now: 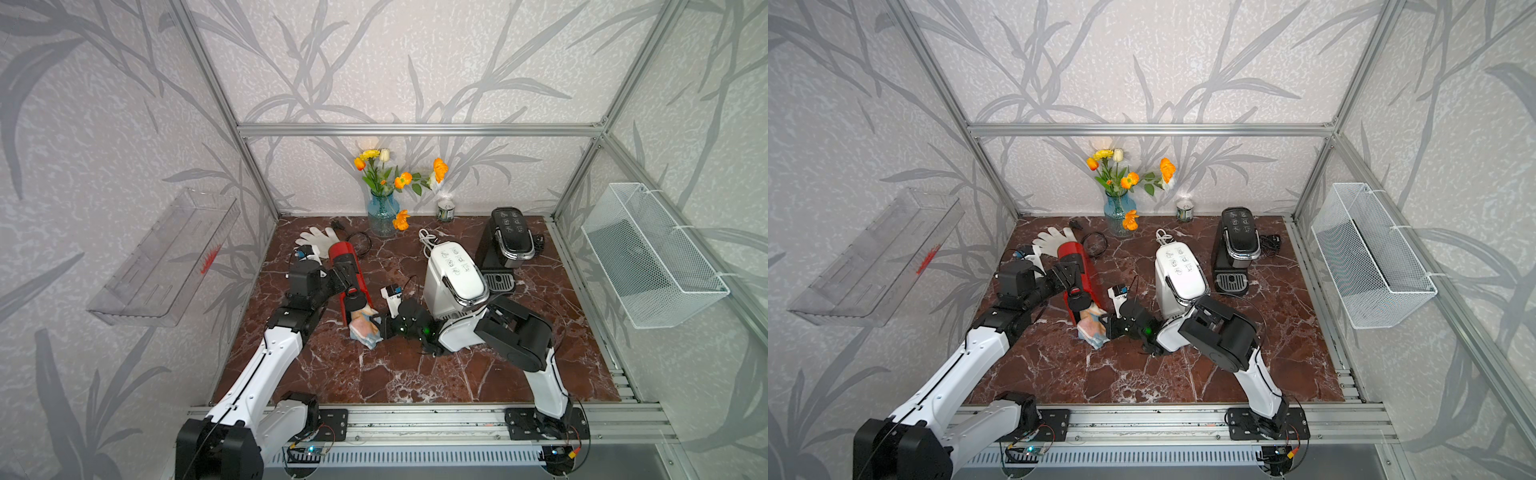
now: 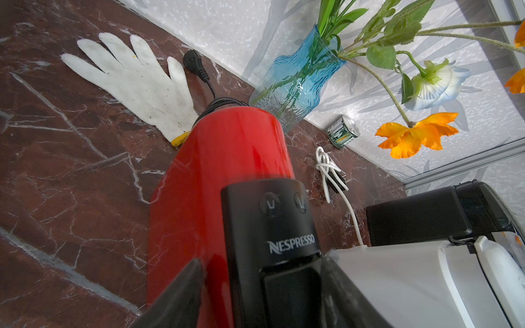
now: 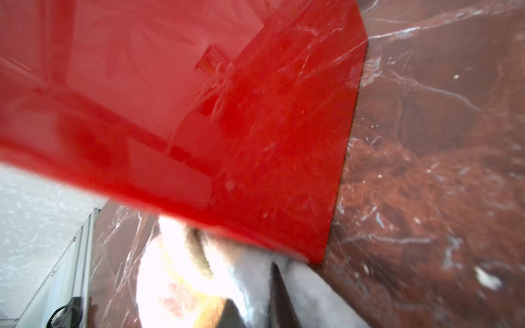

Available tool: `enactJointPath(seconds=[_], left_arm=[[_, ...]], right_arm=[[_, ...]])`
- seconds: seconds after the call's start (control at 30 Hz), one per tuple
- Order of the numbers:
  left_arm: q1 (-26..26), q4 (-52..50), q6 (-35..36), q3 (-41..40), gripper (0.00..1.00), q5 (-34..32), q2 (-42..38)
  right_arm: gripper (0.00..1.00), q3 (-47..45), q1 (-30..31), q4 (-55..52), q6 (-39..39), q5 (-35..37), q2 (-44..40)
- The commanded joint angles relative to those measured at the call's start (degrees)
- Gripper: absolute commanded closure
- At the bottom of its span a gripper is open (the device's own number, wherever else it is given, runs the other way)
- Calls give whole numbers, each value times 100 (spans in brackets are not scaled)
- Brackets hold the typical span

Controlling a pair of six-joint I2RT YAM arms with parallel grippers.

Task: Wipe the surface of a coffee machine
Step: Wipe the dirt from the surface of the coffee machine.

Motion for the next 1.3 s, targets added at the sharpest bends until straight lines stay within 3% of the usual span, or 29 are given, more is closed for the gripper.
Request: enactJointPath(seconds=[0.0, 0.3, 0.67, 0.93, 1.27], left_arm=[[-45, -860, 124, -81, 37, 211, 195], [-51, -827, 90, -54, 36, 241, 233], [-38, -860, 82, -48, 36, 305, 253], [-38, -858, 87, -117, 36, 233, 198], [-40, -817, 56, -109, 37, 244, 93]], right_arm=[[100, -98, -127, -82, -264, 376, -499], [100, 412, -127, 153, -302, 253, -576], [100, 1540, -154, -167, -153, 195, 777], [100, 966, -153, -65, 79, 126, 771], [100, -387, -254, -173, -387, 369, -427]])
